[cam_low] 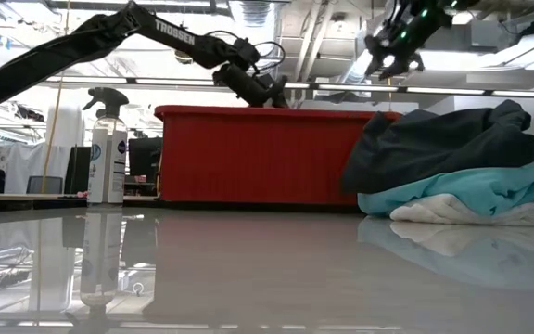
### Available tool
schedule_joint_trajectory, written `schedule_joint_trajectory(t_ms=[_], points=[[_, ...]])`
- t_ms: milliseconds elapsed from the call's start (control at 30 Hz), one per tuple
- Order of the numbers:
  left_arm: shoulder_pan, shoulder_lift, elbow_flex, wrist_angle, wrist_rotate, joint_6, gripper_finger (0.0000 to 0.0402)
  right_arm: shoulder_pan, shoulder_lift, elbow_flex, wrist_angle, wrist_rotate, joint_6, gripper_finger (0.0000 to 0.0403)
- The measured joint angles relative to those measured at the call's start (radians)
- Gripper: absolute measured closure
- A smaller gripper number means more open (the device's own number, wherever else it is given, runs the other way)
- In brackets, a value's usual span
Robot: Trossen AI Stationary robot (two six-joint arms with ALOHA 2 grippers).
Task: Fold Laundry from Bin
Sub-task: Fold the white underwear
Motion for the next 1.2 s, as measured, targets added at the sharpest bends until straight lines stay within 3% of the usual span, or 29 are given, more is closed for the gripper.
schedule_joint_trajectory(t_ms=[267,600,733,1200], points=[[0.01,-0.043,-0.001,0.006,0.035,-0.037,0.0139,0.02,0.33,0.282,-0.06,-0.203,-0.005,0.0149],[0.019,-0.126,0.0,-0.049,0.031,-0.014,0.0139,0.101,0.705,0.855,-0.513,-0.203,-0.232,0.0149],[0.018,-0.149,0.001,-0.09,0.036,0.023,0.0139,0.129,0.74,0.797,-0.465,-0.205,-0.211,0.0149],[0.017,-0.177,0.0,-0.146,0.057,0.04,0.0139,0.144,0.911,0.799,-0.723,-0.214,-0.079,0.0149]])
